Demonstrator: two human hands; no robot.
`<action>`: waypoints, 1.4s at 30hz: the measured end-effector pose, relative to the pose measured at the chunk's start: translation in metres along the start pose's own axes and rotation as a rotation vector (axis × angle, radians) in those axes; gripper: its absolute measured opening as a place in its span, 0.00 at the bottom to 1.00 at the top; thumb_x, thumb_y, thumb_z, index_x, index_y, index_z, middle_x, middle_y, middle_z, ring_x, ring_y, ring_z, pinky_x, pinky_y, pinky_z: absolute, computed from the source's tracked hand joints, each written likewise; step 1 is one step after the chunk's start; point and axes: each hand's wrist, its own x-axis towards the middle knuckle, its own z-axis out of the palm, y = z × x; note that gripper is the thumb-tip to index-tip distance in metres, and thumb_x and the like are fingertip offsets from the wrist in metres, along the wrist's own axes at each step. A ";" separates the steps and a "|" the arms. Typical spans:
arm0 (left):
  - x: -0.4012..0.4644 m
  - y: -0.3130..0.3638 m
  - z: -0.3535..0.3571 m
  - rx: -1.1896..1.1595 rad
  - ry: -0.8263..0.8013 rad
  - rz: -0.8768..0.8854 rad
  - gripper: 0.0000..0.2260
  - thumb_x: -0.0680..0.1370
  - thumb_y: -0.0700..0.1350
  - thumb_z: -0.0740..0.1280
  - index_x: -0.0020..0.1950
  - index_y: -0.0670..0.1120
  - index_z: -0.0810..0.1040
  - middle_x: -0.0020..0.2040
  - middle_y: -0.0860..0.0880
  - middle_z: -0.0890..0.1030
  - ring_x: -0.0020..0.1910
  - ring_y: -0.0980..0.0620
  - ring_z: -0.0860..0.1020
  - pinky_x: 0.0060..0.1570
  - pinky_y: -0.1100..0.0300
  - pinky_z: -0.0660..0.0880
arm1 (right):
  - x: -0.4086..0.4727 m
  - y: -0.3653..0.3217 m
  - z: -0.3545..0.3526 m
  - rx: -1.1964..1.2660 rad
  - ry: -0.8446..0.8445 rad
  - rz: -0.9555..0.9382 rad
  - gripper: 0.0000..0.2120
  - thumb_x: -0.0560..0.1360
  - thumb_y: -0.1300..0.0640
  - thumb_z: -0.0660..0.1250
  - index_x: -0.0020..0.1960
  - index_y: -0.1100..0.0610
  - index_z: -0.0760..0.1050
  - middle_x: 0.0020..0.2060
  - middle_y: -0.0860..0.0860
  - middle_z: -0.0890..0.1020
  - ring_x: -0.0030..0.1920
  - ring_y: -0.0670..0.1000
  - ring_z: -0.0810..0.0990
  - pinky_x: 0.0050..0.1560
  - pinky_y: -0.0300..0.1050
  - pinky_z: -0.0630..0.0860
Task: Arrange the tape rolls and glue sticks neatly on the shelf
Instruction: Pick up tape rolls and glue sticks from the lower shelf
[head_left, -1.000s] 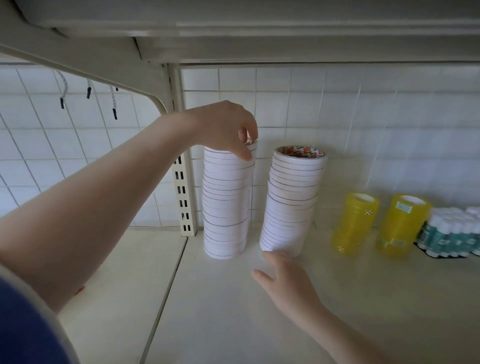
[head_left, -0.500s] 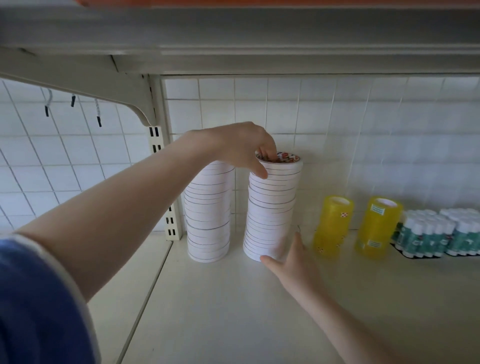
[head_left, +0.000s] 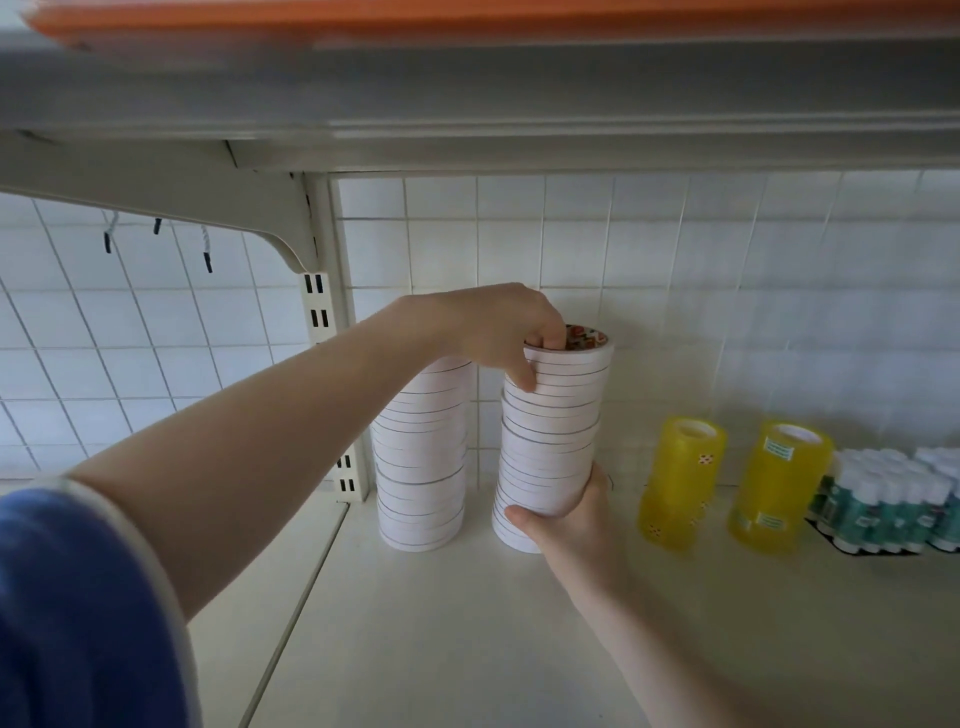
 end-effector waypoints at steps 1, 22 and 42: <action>0.000 0.000 0.000 0.004 -0.006 -0.004 0.08 0.71 0.44 0.73 0.45 0.50 0.76 0.43 0.58 0.73 0.49 0.54 0.72 0.49 0.61 0.69 | 0.000 0.001 0.000 0.027 -0.008 0.004 0.43 0.57 0.52 0.80 0.66 0.49 0.63 0.52 0.37 0.73 0.52 0.45 0.75 0.49 0.42 0.71; 0.004 0.007 -0.005 0.062 -0.026 -0.053 0.10 0.70 0.45 0.74 0.49 0.47 0.78 0.52 0.48 0.77 0.55 0.49 0.74 0.55 0.54 0.72 | 0.020 -0.039 0.007 0.079 0.232 -0.132 0.43 0.56 0.36 0.71 0.66 0.52 0.65 0.59 0.45 0.76 0.58 0.49 0.75 0.54 0.52 0.75; 0.004 0.003 -0.004 0.022 -0.020 -0.069 0.11 0.69 0.45 0.74 0.49 0.45 0.79 0.51 0.46 0.79 0.53 0.47 0.75 0.56 0.48 0.72 | 0.026 -0.040 0.018 -0.018 0.357 -0.164 0.47 0.63 0.40 0.75 0.73 0.58 0.59 0.65 0.51 0.73 0.65 0.53 0.71 0.59 0.51 0.72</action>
